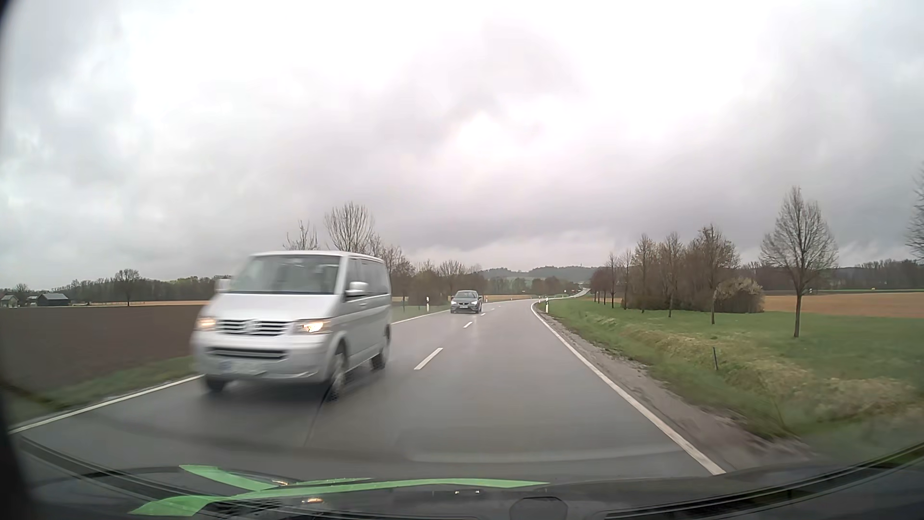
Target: Follow the waypoints while adhering to traffic rules and regulations
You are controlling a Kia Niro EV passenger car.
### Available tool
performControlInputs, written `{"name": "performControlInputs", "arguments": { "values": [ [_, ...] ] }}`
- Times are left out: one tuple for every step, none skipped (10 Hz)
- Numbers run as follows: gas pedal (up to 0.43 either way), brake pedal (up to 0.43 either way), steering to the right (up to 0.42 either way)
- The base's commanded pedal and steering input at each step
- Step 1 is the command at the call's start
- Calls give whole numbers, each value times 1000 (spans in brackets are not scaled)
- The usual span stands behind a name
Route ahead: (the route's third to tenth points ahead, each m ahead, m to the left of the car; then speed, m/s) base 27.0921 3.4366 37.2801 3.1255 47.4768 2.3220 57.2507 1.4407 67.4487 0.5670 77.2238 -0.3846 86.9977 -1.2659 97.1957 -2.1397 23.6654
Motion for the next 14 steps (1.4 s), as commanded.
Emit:
{"name": "performControlInputs", "arguments": {
  "values": [
    [110, 0, 6],
    [110, 0, 6],
    [118, 0, 6],
    [130, 0, 6],
    [150, 0, 6],
    [150, 0, 5],
    [157, 0, 2],
    [169, 0, 1],
    [169, 0, 1],
    [169, 0, 1],
    [169, 0, 1],
    [169, 0, 1],
    [169, 0, 2],
    [177, 0, 2]
  ]
}}
